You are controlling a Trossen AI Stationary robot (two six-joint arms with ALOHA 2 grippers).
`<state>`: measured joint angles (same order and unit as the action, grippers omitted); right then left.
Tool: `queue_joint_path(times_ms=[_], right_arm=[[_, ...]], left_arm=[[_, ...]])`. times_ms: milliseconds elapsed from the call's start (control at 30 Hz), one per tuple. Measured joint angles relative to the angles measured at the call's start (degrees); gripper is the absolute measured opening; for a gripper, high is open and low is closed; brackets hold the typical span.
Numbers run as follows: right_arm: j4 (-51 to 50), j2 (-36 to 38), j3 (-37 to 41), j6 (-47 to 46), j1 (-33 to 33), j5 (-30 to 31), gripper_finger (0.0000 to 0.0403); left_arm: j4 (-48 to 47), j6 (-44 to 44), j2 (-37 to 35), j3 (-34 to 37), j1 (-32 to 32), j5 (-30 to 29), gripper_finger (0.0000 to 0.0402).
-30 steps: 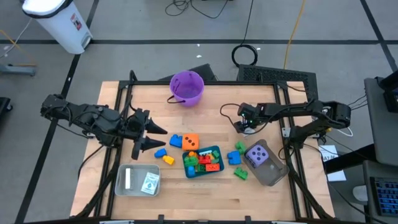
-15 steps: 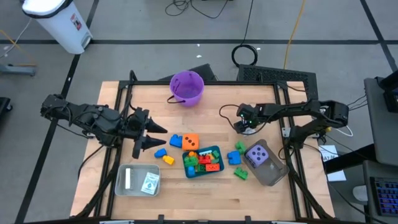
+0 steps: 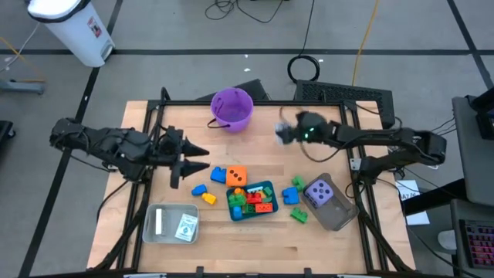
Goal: Pick & Place Toys
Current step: Put the black deck of cards into the gray bin
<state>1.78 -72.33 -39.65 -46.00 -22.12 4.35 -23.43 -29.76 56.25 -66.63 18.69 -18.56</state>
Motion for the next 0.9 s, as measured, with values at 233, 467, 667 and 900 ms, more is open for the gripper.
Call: queue_joint_path(times_ms=[233, 467, 667, 900], right_arm=[[29.6, 4.6, -0.1, -6.8, -1.2, -0.1, 0.0299], [46.4, 4.7, -0.1, -19.8, -1.0, -1.7, 0.0299], [55.8, 4.8, -0.1, -26.7, 0.4, -1.5, 0.0299], [55.3, 4.7, -0.1, -27.1, 2.6, -1.6, 0.0299]], left_arm=[[5.8, 1.8, 2.1, -0.1, -5.6, -0.6, 0.0239], [21.2, 19.7, 11.8, -0.1, -9.4, -1.7, 0.0239], [29.6, 34.8, 22.6, -2.3, -11.1, -15.0, 0.0239], [31.2, 42.2, 34.4, -13.3, -13.1, -20.5, 0.0239]])
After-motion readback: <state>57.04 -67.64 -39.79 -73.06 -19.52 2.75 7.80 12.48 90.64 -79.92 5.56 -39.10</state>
